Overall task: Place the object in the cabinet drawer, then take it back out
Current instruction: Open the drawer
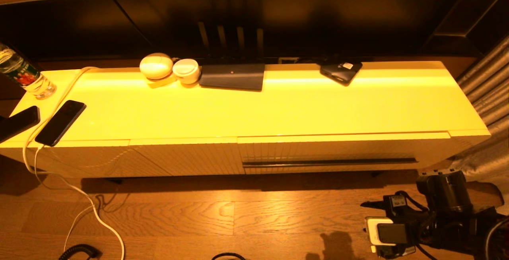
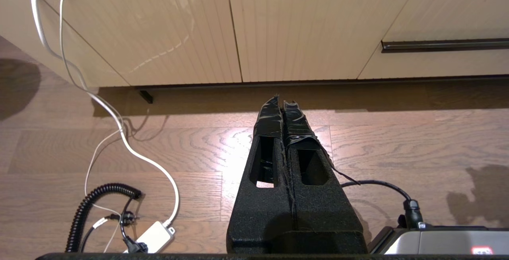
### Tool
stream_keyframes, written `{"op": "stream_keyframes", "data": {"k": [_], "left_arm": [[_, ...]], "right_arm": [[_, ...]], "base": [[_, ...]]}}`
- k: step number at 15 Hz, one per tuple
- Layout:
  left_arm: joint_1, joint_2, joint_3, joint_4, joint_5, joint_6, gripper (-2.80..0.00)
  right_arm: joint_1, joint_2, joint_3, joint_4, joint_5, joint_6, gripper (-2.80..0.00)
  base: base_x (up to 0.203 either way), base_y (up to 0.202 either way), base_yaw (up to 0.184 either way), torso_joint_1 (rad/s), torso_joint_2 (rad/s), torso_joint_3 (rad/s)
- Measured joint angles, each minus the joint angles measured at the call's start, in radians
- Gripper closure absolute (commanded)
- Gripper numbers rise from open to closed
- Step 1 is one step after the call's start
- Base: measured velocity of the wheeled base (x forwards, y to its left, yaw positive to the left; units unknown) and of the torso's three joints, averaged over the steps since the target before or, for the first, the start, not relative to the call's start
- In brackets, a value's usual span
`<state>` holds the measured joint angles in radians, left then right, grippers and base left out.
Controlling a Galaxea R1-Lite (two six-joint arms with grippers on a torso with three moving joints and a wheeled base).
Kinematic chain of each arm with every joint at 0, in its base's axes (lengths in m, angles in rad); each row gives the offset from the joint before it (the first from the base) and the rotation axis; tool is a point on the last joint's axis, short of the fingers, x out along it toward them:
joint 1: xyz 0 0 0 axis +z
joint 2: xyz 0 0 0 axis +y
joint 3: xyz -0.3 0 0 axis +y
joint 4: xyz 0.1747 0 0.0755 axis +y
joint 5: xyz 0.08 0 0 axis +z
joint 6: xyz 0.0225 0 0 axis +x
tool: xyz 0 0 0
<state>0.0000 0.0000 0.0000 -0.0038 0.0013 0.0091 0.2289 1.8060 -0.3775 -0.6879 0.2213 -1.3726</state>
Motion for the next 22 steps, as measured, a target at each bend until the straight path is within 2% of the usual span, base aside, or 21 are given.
{"op": "stream_keyframes", "data": {"k": [1, 5, 9, 17, 22], "left_arm": [[0.0, 0.0, 0.0, 0.0, 0.0, 0.0, 0.0], [0.0, 0.0, 0.0, 0.0, 0.0, 0.0, 0.0], [0.0, 0.0, 0.0, 0.0, 0.0, 0.0, 0.0], [0.0, 0.0, 0.0, 0.0, 0.0, 0.0, 0.0], [0.0, 0.0, 0.0, 0.0, 0.0, 0.0, 0.0]], "right_arm": [[-0.003, 0.007, 0.0, 0.0, 0.0, -0.003, -2.8], [-0.035, 0.046, -0.038, 0.052, -0.009, -0.119, -2.8], [-0.043, 0.093, -0.143, 0.15, -0.01, -0.12, -2.8], [-0.083, 0.204, -0.299, 0.146, -0.011, -0.116, -2.8], [-0.091, 0.248, -0.345, 0.143, -0.023, -0.108, -2.8]], "base": [[0.0, 0.0, 0.0, 0.0, 0.0, 0.0], [0.0, 0.0, 0.0, 0.0, 0.0, 0.0], [0.0, 0.0, 0.0, 0.0, 0.0, 0.0], [0.0, 0.0, 0.0, 0.0, 0.0, 0.0], [0.0, 0.0, 0.0, 0.0, 0.0, 0.0]]}}
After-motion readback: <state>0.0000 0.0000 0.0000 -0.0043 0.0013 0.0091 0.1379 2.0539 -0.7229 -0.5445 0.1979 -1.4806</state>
